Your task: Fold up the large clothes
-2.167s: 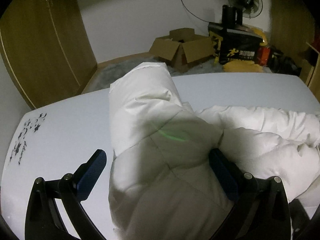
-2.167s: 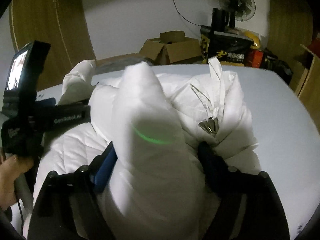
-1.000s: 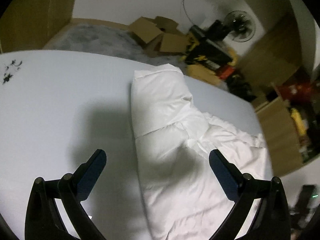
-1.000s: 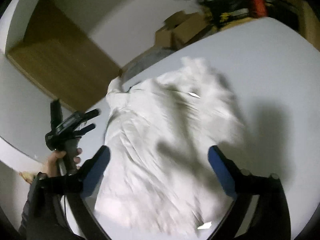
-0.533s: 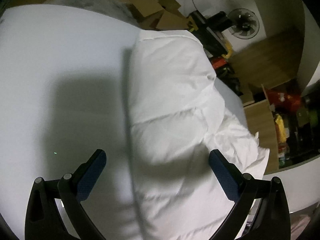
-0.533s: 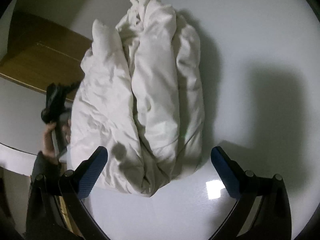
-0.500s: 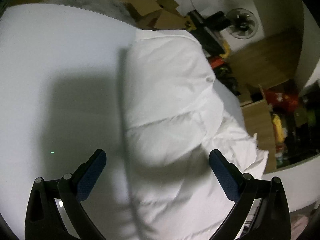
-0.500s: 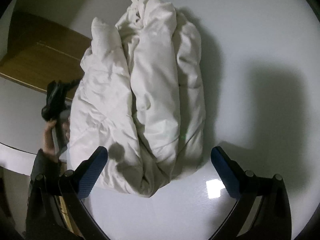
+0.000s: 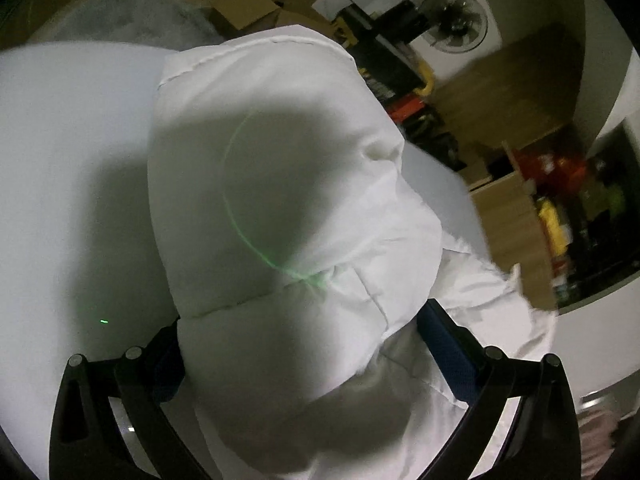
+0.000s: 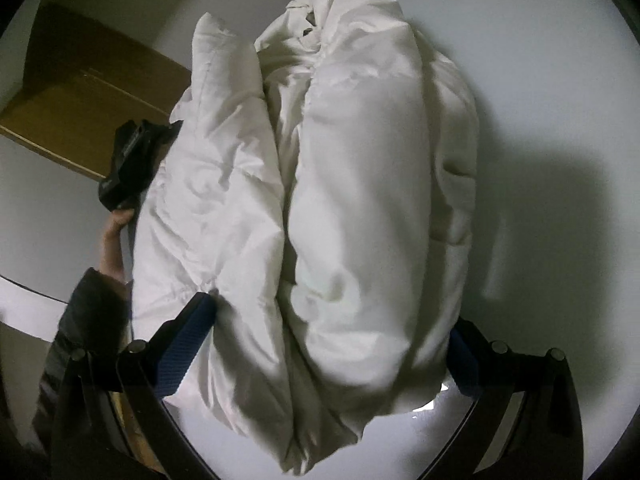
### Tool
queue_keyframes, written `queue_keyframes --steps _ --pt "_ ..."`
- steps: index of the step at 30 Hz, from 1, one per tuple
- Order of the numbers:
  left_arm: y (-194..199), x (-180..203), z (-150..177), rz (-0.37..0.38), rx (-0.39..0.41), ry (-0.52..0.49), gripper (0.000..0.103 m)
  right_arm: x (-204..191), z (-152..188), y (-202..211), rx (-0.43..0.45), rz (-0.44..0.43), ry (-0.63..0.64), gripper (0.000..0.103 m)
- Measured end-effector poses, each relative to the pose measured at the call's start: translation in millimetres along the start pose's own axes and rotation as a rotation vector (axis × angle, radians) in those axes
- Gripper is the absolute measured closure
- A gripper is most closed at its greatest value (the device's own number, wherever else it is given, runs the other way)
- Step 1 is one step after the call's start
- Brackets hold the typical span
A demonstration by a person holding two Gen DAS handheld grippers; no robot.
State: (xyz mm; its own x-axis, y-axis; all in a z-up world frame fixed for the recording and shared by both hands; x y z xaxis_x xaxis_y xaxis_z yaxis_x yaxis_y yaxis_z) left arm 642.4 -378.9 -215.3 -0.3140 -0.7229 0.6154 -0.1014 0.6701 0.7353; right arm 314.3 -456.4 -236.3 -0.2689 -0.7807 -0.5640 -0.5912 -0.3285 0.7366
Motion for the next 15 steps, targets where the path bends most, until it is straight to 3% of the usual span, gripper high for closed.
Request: queue_keyframes --steps 2,3,5,7,10,12,15 --pt "-4 4 1 -0.067 0.012 -0.021 0.005 -1 6 5 0.019 0.021 -0.011 0.0" --pt "-4 8 3 -0.083 0.02 -0.029 0.011 -3 7 5 0.021 0.039 0.001 0.007" --pt "3 19 7 -0.109 0.049 -0.064 0.032 -7 6 3 0.028 0.024 -0.013 0.023" --pt "10 37 11 -0.151 0.076 -0.138 0.058 -6 6 8 0.04 -0.029 -0.038 0.046" --pt "19 59 21 -0.241 0.105 -0.238 0.07 -18 6 12 0.047 -0.019 -0.015 0.061" --pt "30 62 23 -0.245 0.134 -0.223 0.074 -31 6 14 0.058 0.005 0.02 0.066" --pt "56 69 30 -0.263 0.173 -0.235 0.075 -51 12 16 0.06 -0.042 0.03 0.071"
Point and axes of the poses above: each gripper's, at about its wrist camera, not at the fingertips, and y roughly against the way its jaws point, x to its right, z to its underside, the point moved 4 cm from there along -y, roughly the way its jaws point, and after that the axes turned 5 degrees about y, right-handed, at the moved point
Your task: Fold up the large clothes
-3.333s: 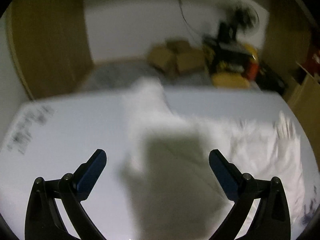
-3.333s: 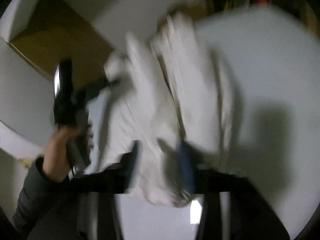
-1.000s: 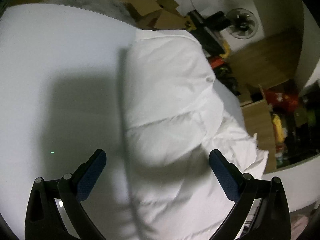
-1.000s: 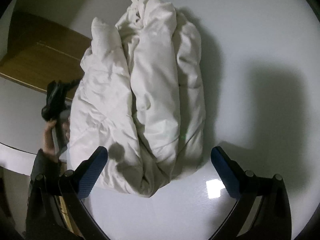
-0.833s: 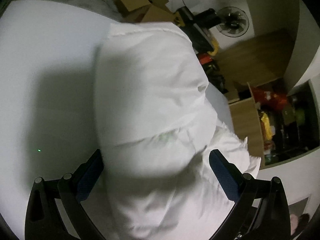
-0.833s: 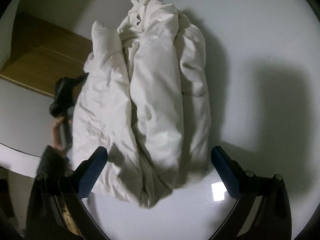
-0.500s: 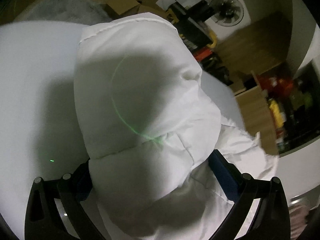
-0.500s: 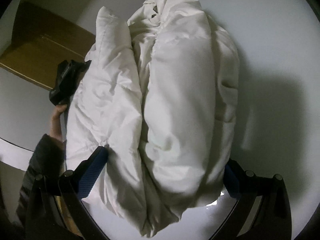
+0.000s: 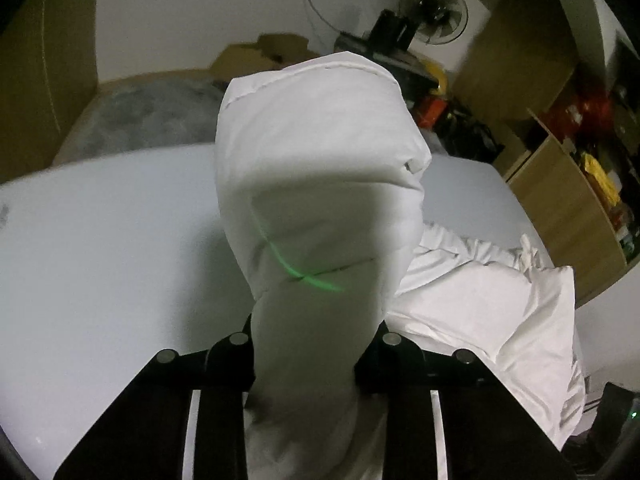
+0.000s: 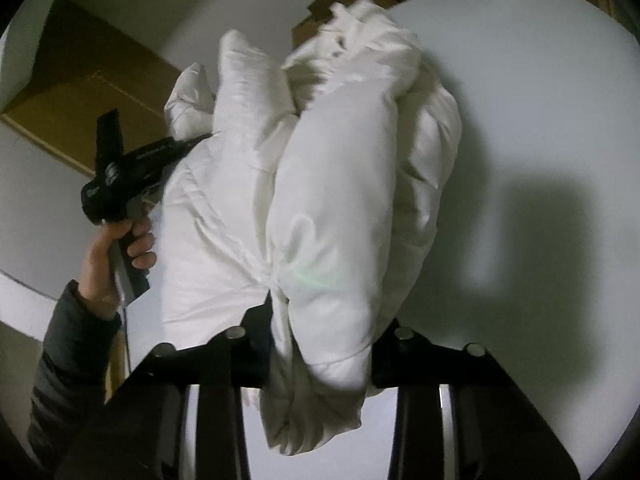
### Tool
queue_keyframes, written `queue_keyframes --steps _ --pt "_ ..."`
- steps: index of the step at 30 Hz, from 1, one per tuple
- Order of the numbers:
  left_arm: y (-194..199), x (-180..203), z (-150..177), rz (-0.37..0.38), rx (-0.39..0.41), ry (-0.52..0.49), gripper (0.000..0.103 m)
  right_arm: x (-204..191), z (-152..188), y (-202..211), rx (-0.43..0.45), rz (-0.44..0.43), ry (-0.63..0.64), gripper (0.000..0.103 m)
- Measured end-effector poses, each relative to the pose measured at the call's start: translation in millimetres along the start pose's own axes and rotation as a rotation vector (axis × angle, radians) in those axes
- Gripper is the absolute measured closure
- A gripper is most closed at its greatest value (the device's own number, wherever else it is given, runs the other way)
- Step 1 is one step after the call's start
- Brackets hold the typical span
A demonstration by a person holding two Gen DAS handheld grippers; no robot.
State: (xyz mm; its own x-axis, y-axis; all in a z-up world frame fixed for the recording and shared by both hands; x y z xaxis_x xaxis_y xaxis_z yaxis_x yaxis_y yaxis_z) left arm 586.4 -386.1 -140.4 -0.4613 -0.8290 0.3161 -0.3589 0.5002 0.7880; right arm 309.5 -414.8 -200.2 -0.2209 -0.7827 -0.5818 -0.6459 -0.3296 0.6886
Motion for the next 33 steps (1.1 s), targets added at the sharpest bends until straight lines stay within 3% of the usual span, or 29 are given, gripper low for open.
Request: queue_keyframes --steps 7,12,16,23,26,29,33 --pt "95 -6 14 -0.04 0.085 -0.029 0.075 -79 32 30 0.037 -0.074 0.132 0.071" --pt "150 -28 52 -0.063 0.108 -0.027 0.075 -120 58 42 0.032 -0.112 0.206 0.071" --pt "160 -44 86 -0.08 0.087 -0.015 0.075 -119 73 52 -0.003 -0.13 0.226 0.071" --pt "162 -96 165 -0.104 0.008 0.034 0.075 -112 99 26 -0.094 -0.134 0.207 0.071" --pt "168 -105 171 -0.114 0.013 0.047 0.074 -119 112 40 -0.086 -0.106 0.251 0.071" --pt "181 -108 170 -0.132 0.041 0.045 0.074 -131 102 40 -0.075 -0.126 0.272 0.071" --pt "180 -115 165 -0.147 0.032 0.05 0.074 -112 97 38 -0.07 -0.14 0.272 0.071"
Point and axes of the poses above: each gripper's, at about its wrist camera, not at the fingertips, and y roughly against the way its jaws point, x to its right, z to its underside, the point moved 4 cm from there along -y, roughly the way its jaws point, and after that the axes turned 5 degrees about y, right-handed, at the moved point
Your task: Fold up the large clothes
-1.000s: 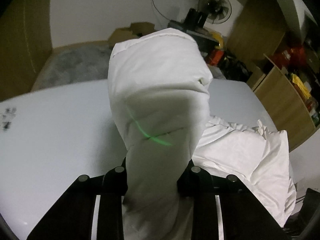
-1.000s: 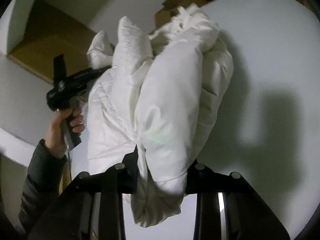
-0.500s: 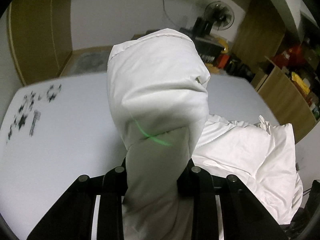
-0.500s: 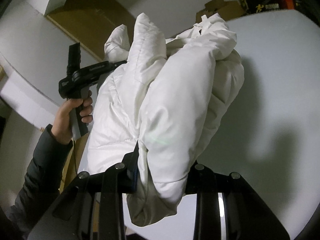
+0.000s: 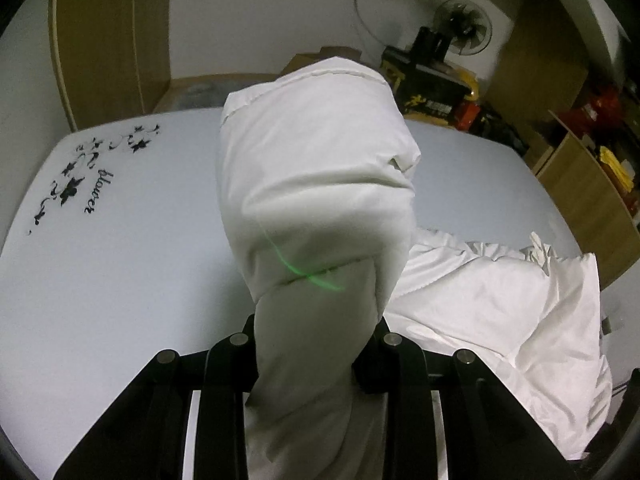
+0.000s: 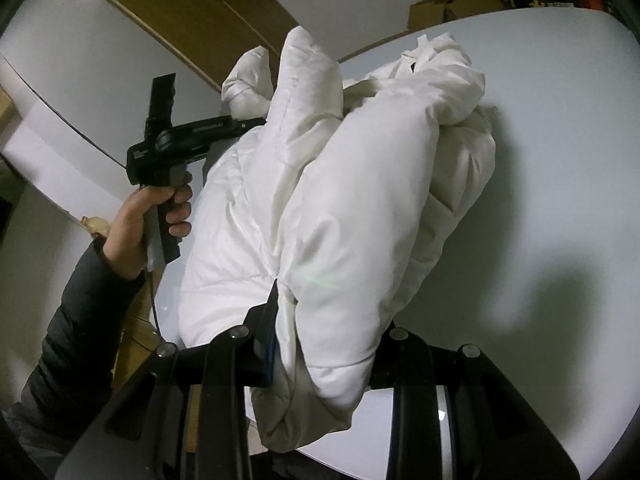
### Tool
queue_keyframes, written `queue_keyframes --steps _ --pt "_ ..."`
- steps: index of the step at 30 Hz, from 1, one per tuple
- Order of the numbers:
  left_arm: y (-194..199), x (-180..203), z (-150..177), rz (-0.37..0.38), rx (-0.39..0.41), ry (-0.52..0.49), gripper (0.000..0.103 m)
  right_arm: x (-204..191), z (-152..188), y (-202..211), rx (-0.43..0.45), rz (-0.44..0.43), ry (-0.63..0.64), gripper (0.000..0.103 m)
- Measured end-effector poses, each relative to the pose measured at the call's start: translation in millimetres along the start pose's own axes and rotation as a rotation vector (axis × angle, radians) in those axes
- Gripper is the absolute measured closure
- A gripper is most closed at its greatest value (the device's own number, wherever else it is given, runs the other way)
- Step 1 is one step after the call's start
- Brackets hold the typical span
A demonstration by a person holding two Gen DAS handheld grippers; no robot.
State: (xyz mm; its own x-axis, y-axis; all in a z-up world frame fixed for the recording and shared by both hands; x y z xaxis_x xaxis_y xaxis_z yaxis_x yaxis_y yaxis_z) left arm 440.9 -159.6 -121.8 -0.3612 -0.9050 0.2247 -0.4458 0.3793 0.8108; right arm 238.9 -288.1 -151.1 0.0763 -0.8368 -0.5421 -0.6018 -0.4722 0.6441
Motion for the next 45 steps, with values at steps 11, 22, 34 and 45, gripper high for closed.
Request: queue_keyframes --steps 11,22,34,45 --pt "-9 -21 25 -0.073 0.077 0.085 0.034 70 36 30 0.05 0.069 -0.198 0.002" --pt "257 44 159 -0.348 0.436 0.155 0.023 -44 43 145 0.32 0.435 0.224 0.0" --pt "282 101 276 -0.377 0.386 0.091 0.022 -125 84 131 0.327 0.543 0.413 0.0" --pt "279 90 280 -0.356 0.379 0.133 0.022 -126 97 133 0.333 0.565 0.347 0.0"
Point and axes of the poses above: each gripper's, at about its wrist camera, not at the fingertips, and y roughly against the way its jaws point, x to its right, z to its underside, the point moved 4 cm from there along -y, roughly the way its jaws point, and after that the axes turned 5 degrees about y, right-handed, at the moved point
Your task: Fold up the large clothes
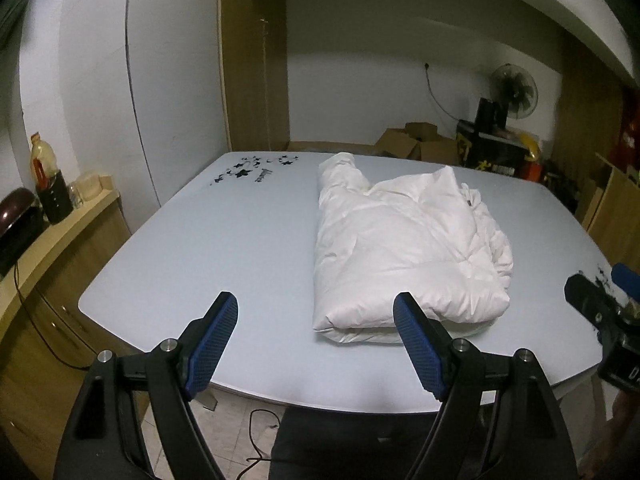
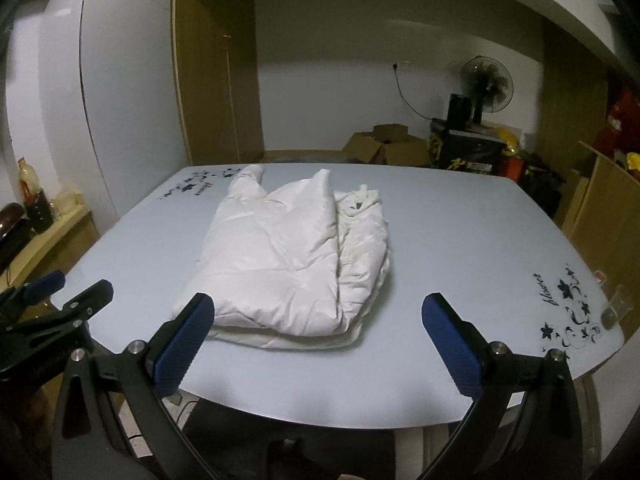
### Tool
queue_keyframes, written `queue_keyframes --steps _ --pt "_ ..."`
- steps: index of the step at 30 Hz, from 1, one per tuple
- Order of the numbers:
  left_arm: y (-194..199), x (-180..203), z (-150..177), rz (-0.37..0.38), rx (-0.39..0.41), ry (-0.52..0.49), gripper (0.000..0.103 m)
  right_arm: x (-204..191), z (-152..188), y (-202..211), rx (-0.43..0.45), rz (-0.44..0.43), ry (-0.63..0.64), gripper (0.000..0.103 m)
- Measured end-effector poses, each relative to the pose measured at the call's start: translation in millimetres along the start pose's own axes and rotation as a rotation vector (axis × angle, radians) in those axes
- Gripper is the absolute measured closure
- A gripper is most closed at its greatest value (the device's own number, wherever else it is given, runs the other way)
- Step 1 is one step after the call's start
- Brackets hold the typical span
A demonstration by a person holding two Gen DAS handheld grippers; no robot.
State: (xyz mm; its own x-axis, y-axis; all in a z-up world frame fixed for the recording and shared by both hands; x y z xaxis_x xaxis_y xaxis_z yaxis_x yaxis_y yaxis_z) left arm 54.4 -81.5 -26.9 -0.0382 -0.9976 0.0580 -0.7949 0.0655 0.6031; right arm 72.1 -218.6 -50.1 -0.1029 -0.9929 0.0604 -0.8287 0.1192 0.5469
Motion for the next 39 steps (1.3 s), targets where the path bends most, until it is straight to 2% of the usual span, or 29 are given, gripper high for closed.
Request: queue_keyframes --steps 9,22,39 --pt "2 -5 -3 0.0 0.016 0.021 0.021 -11 2 2 0.005 0.016 0.04 0.0" --pt "-8 2 6 -0.003 -0.043 -0.014 0.021 -27 5 -1 -0.018 0.019 0.076 0.0" --pt "-12 0 8 -0.013 -0.059 -0.006 0.021 -40 6 -1 -0.023 0.023 0.087 0.0"
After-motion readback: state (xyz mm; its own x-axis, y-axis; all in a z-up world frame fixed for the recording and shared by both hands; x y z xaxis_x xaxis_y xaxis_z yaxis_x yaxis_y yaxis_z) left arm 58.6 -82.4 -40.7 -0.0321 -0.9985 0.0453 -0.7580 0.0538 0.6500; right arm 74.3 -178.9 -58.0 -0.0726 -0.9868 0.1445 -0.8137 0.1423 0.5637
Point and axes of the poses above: each gripper's, at about its wrist camera, not at the fingertips, and y roughly against the way its jaws point, x to its right, z to its underside, the point moved 4 cm from there along -y, roughly the way its jaws point, and after that the axes turned 5 degrees about y, right-handed, at the moved point
